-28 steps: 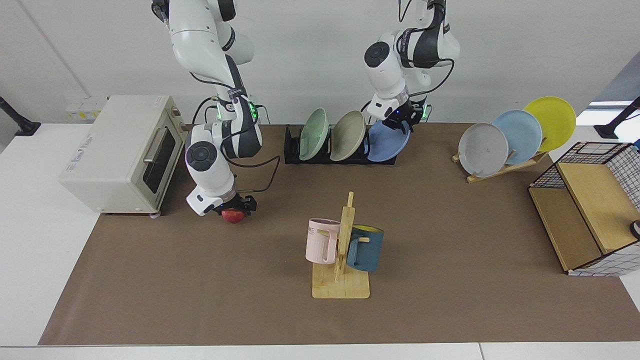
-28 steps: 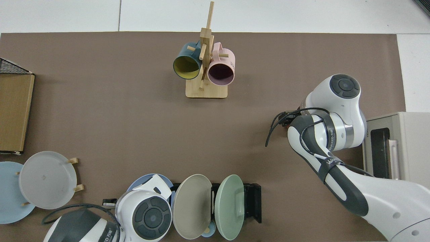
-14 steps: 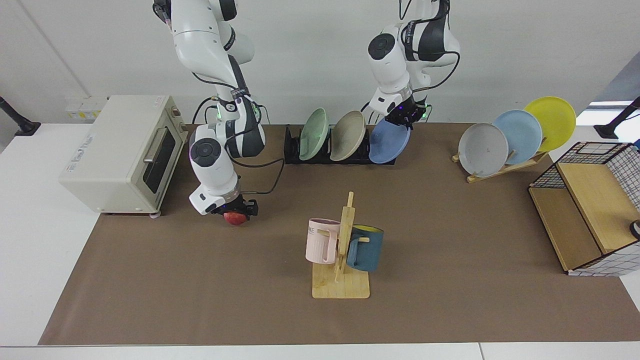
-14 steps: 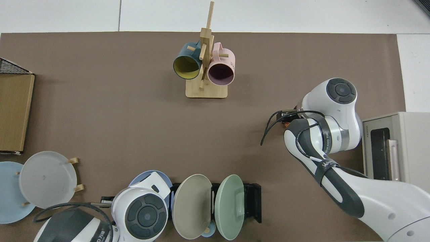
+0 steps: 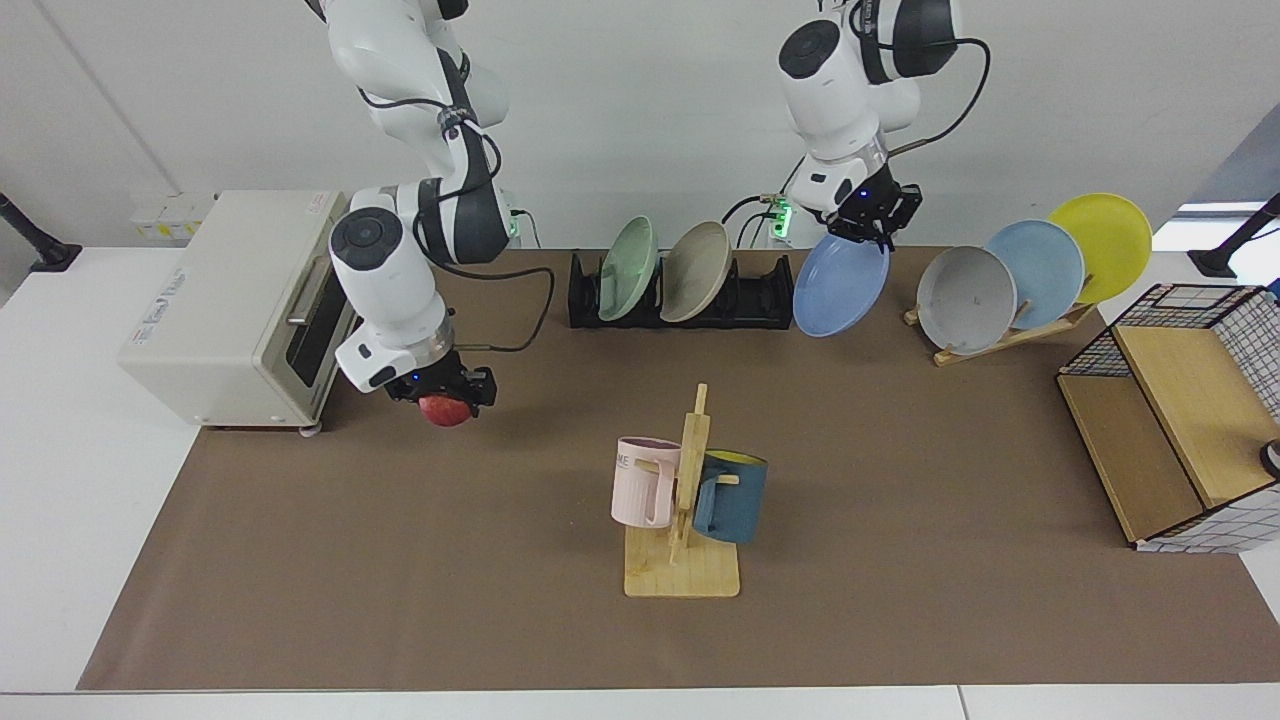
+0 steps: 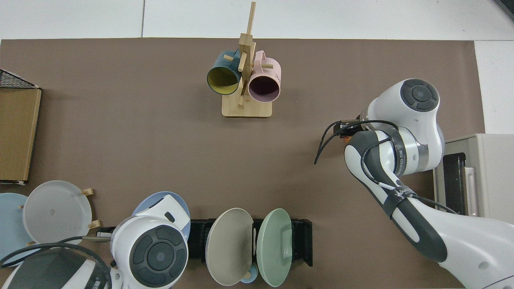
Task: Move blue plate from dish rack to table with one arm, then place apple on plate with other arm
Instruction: 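Carry the blue plate out of the rack with the left gripper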
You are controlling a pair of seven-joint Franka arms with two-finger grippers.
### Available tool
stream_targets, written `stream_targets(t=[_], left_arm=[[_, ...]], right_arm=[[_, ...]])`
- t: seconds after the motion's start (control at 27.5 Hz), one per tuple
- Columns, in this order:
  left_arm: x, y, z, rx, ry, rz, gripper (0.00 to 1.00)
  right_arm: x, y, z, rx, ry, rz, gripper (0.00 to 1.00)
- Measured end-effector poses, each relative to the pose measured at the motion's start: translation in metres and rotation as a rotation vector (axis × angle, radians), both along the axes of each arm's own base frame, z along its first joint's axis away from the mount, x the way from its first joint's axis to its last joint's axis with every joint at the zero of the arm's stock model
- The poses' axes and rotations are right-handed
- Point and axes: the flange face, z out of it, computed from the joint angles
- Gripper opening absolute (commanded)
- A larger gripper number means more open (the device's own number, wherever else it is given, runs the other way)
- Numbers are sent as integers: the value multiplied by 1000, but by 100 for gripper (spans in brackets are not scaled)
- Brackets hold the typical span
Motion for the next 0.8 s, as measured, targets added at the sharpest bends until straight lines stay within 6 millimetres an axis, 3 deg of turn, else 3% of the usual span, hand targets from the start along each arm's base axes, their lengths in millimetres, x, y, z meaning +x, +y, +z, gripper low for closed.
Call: stream_targets(t=[0.18, 0.36, 0.51, 0.8], left_arm=[[59, 33, 10, -99, 20, 50, 0], [104, 69, -6, -305, 43, 164, 0], [114, 76, -21, -435, 67, 230, 0], [114, 46, -48, -610, 117, 276, 0]], right_arm=[[-12, 0, 36, 5, -15, 4, 0], [-18, 1, 53, 7, -29, 6, 0], [-18, 1, 52, 6, -27, 5, 0], [-18, -1, 51, 5, -24, 3, 0]])
